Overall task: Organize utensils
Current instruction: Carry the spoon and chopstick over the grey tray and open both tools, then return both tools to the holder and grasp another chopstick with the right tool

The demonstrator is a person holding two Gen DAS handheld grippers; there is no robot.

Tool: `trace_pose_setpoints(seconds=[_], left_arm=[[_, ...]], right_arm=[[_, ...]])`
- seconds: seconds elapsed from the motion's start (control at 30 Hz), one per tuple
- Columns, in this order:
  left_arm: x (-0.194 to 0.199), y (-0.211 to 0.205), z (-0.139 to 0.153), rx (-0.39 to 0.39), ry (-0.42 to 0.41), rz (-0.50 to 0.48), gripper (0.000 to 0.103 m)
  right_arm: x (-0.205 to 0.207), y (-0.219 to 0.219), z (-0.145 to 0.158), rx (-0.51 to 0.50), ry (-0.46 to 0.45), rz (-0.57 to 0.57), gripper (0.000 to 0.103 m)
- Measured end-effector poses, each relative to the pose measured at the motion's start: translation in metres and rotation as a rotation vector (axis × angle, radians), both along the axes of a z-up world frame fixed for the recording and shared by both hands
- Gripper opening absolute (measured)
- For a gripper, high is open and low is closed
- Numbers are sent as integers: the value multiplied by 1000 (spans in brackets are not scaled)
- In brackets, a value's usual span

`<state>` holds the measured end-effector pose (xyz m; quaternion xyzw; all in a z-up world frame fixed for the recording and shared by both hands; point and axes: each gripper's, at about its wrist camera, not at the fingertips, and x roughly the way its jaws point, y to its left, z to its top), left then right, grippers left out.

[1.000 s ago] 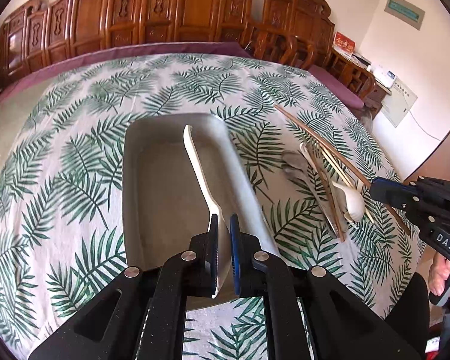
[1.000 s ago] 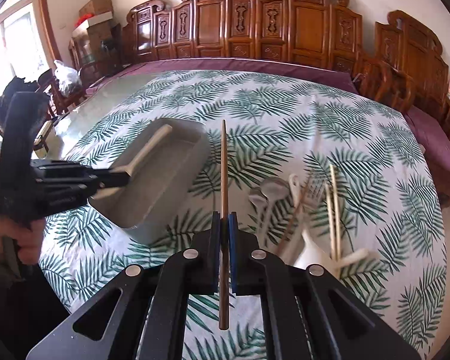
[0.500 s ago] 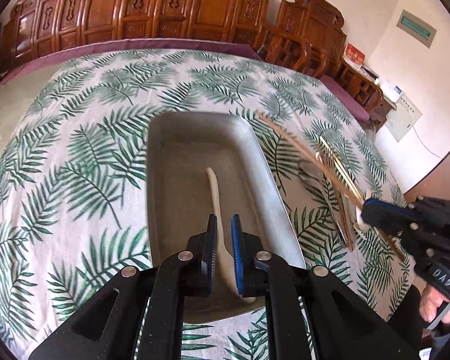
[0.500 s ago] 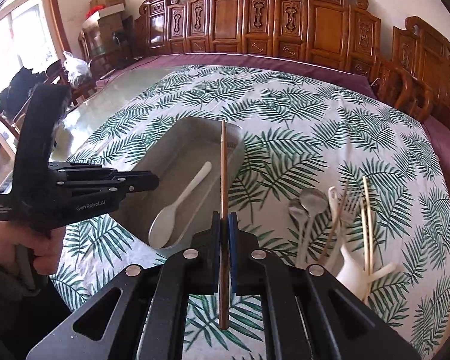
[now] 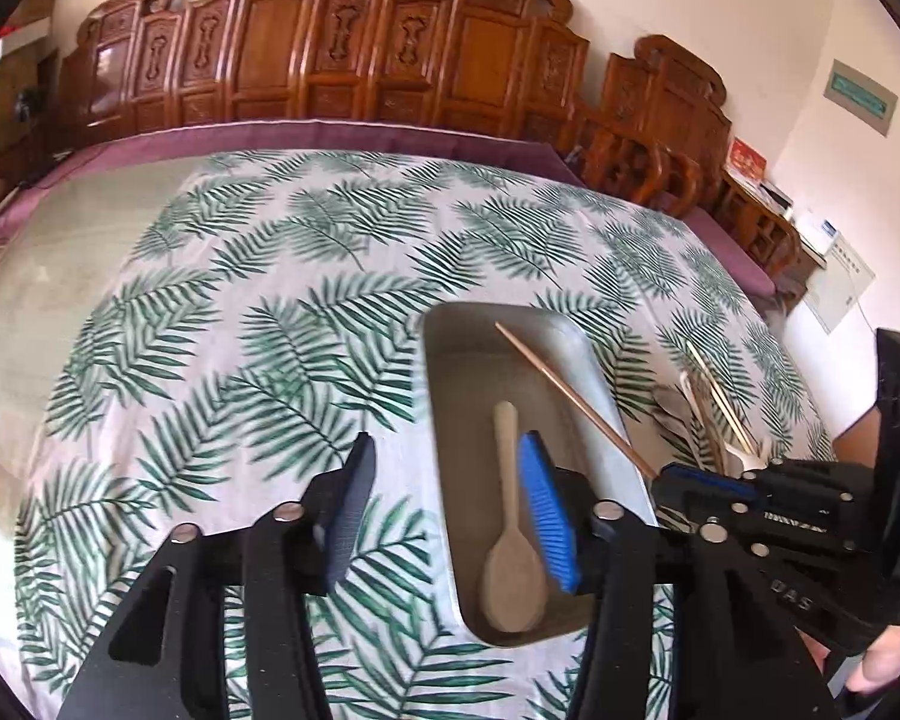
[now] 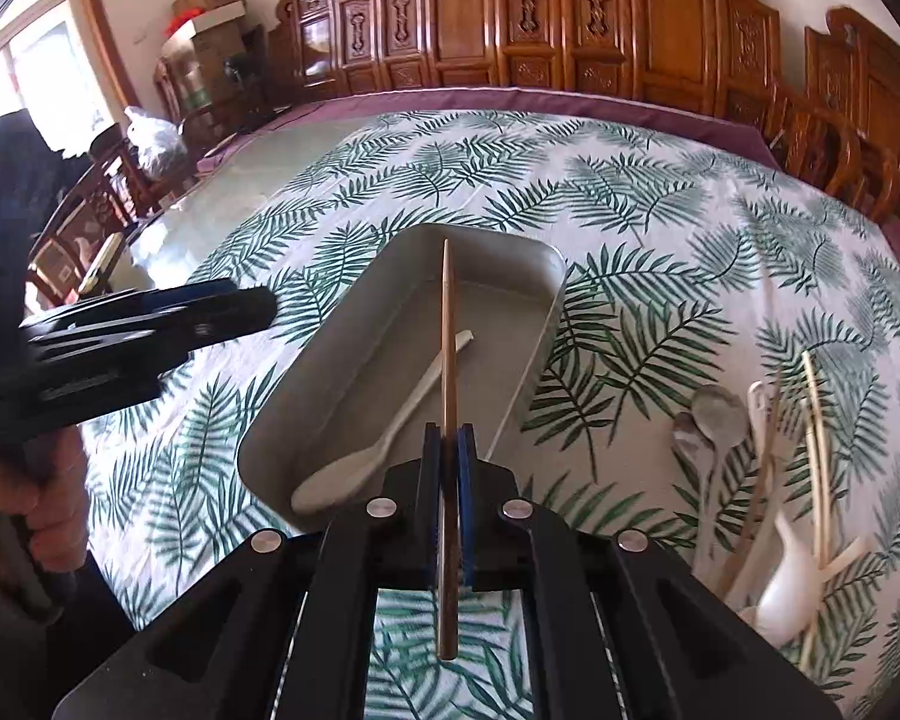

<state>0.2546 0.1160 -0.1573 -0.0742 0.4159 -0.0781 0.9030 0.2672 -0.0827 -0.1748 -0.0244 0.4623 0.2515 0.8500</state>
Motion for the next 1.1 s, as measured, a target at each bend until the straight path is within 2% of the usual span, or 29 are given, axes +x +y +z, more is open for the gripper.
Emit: trace_pose_setpoints(seconds=[0.2,0.37,0.43,0.53,0.57,0.77,0.93,1.1], left_arm=[[0,11,3,-1,-9,31,63],[0,12,5,-1,-14,32,64],[-1,10,5,3,-15,26,64],[-2,6,6,14,-19,17,64],[-2,5,6,14,-19,14,64],[-6,-8,6,17,-23,-12,64],[-13,-32,6,14,-31,-57,64],[-23,-60,8,19,-53,-101,64]], right_arm=[[14,10,-16,1,28,-54,7],[19,16,-27,12,44,-64,8],[17,17,-27,45,41,-50,9],[14,14,-22,79,29,-27,20],[14,11,-19,90,23,-21,20],[-2,-31,14,115,-76,-24,20],[-11,-83,30,38,-132,-50,20],[-11,-123,23,-37,-138,-67,20]])
